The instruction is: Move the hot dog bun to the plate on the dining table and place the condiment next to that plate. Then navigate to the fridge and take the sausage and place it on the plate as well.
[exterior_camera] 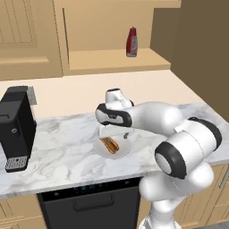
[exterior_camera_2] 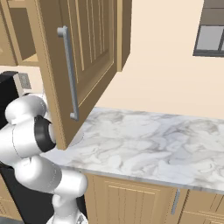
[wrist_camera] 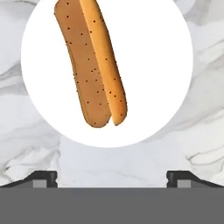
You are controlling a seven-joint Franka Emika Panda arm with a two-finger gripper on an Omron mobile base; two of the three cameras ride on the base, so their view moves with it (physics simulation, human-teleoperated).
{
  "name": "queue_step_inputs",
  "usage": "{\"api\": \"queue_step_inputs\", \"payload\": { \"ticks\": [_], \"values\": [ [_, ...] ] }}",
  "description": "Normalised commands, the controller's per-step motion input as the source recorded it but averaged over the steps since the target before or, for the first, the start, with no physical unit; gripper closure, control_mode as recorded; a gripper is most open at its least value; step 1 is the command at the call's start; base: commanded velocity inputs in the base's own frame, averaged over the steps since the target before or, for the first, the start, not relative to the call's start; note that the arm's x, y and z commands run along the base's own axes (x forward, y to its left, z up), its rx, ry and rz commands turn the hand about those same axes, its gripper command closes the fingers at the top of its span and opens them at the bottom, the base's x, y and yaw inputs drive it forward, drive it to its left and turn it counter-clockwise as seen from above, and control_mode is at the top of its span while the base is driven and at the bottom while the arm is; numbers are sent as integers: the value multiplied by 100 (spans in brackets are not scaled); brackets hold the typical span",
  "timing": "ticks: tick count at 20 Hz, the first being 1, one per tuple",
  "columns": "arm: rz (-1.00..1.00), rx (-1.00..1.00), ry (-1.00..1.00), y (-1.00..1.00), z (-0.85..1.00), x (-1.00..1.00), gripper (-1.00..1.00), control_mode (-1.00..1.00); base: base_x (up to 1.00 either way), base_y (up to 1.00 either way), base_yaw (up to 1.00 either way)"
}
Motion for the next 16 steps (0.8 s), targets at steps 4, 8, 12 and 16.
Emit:
{"api": "queue_step_inputs", "payload": {
  "ticks": [4,8,12,16],
  "values": [
    [3,0,-7,2,-34,28,-100,-100,0,0,0],
    [0,0,-13,0,-19,17,-100,-100,0,0,0],
    [0,0,-13,2,-21,21,-100,-100,0,0,0],
    [0,0,-6,3,-29,25,-100,-100,0,0,0]
  ]
}}
